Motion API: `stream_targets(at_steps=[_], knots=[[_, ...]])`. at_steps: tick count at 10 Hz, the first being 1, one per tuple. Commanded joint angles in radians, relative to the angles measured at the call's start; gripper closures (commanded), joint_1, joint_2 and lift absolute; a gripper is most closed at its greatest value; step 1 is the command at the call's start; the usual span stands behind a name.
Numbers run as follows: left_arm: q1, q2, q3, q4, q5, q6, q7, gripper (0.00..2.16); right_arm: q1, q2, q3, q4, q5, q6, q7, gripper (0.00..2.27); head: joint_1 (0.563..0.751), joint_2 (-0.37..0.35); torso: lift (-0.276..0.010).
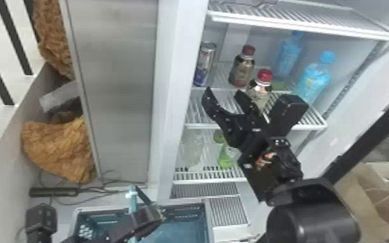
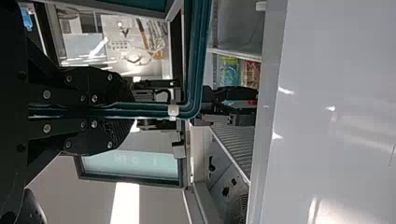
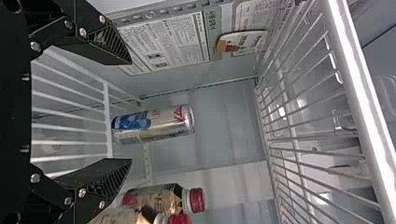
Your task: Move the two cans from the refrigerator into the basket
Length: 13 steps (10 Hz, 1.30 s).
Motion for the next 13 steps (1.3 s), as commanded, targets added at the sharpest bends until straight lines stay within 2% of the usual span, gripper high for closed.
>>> stream_targets(at_steps=[1,3,7,13], knots=[[-0.001,0.001,0.000,0.000,0.000,0.000,0.000,1.19,-0.037,0.006,0.015,0.044,0.007,-0.005,-0.014,0.32,0.695,-0.216,-0.031],[-0.001,0.002,0.002,0.000,0.000,0.000,0.000,1.19,-0.069,0.013,0.017,0.081,0.007,-0.010,-0.054,0.32,0.695,-0.209,-0.031],[-0.004,0.007,0.000,0.000,0.000,0.000,0.001,1.19,-0.214,0.022,0.015,0.247,0.007,-0.032,-0.064,0.32,0.695,-0.210,-0.031],[-0.018,0.013,-0.002,0.000,0.000,-0.005,0.000,1.19,-0.369,0.029,0.047,0.419,0.009,-0.042,-0.064,0.31,0.695,-0.191,-0.031]])
